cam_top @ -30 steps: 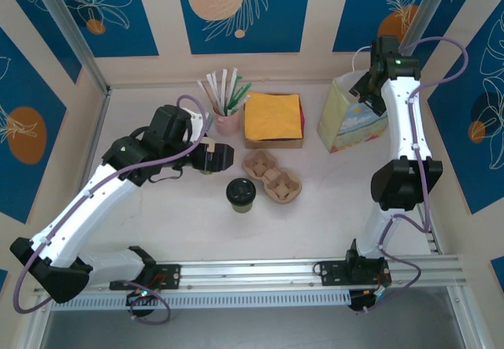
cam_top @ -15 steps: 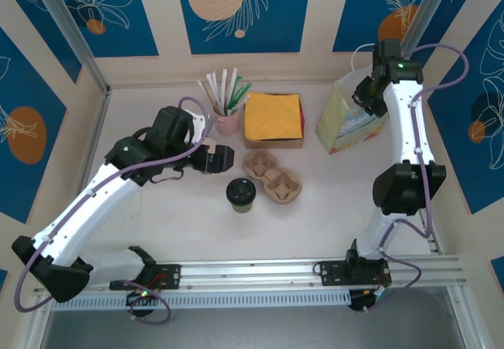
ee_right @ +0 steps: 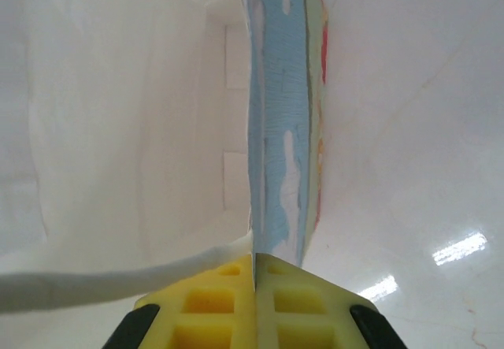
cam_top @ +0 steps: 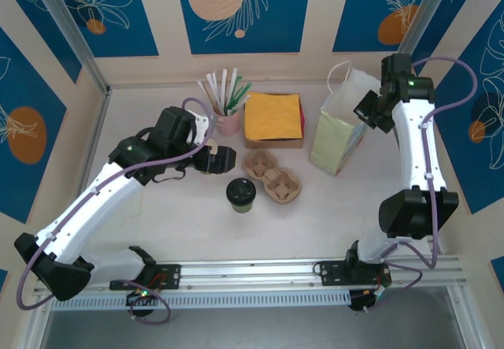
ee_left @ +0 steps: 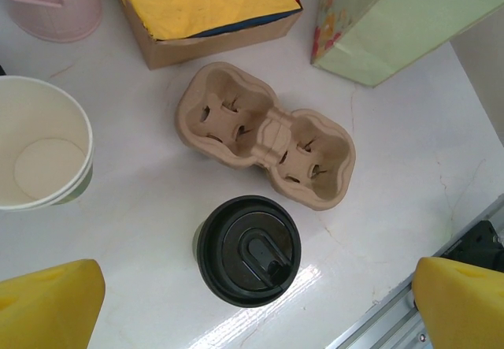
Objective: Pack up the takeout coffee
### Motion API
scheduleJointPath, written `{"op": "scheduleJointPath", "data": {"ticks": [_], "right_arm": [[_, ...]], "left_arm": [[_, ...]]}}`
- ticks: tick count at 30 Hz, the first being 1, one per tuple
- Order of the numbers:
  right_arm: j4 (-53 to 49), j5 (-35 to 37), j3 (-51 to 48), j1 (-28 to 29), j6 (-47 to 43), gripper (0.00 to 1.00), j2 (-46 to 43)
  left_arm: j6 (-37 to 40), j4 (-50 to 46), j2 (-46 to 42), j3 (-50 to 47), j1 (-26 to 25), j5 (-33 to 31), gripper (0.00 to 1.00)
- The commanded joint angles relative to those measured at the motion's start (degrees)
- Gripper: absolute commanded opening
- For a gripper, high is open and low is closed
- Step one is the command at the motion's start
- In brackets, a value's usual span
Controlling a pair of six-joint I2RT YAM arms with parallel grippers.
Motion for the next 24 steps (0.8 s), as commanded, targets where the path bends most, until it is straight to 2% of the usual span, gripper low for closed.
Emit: {"op": "scheduleJointPath", "data": {"ticks": [1, 5, 10, 24], "right_arm": [[1.0, -4.8, -4.2, -0.2, -5.4, 0.0, -4.8], [3.6, -9.0, -10.2, -0.3, -10.0, 0.0, -10.0], [3.3, -9.6, -14.8, -0.3, -13.5, 0.0, -15.1], [-1.7, -13.5, -20.8, -0.2, -19.0, 0.0, -23.4]], "left_arm": [[0.7, 1.4, 0.7, -0.6, 0.5, 2.0, 1.0], [0.4, 1.8, 1.2, -0.6, 0.5, 2.7, 1.0], [-0.2, 2.1, 1.7, -0.6, 0.5, 3.7, 1.0], [-0.8, 2.8, 2.4, -0.7, 0.5, 4.8, 1.0]]}}
